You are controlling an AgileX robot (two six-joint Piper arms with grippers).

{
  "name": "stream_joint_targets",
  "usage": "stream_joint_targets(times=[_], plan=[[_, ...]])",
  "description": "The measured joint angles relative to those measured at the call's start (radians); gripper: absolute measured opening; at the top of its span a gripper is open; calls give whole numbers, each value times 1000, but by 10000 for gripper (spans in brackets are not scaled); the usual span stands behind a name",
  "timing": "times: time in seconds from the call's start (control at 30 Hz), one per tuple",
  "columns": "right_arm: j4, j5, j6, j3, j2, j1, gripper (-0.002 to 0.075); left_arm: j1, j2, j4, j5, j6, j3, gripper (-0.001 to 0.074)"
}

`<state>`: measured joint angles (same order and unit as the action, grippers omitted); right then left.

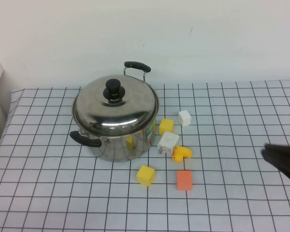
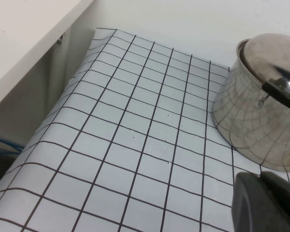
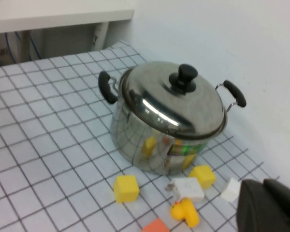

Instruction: Cover the pot

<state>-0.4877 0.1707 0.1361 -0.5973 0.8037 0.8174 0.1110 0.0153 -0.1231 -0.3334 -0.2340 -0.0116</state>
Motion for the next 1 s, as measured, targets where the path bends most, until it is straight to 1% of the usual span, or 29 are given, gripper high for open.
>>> stream_joint_targets(times=[0.2, 0.3, 0.43, 0.57, 0.63, 0.73, 0.83, 0.9, 1.0], plan=[[-35, 4, 40, 93, -137, 2, -2, 0, 0, 0, 0, 0, 0, -3], [-89, -2, 43, 115, -189, 2, -2, 0, 0, 0, 0, 0, 0, -3], [-92, 24, 45, 127, -245, 2, -2, 0, 0, 0, 0, 0, 0, -3], [36, 125, -28, 129, -301, -2, -2, 0, 0, 0, 0, 0, 0, -3], [102, 148, -81, 155, -329, -23, -2, 0, 0, 0, 0, 0, 0, -3], [232, 132, -191, 230, -382, -100, -2, 0, 0, 0, 0, 0, 0, -3], [382, 49, -319, 341, -446, -217, -2, 0, 0, 0, 0, 0, 0, -3], [438, -18, -395, 416, -487, -315, -2, 0, 0, 0, 0, 0, 0, -3], [469, -58, -437, 482, -536, -470, -2, 0, 0, 0, 0, 0, 0, -3]])
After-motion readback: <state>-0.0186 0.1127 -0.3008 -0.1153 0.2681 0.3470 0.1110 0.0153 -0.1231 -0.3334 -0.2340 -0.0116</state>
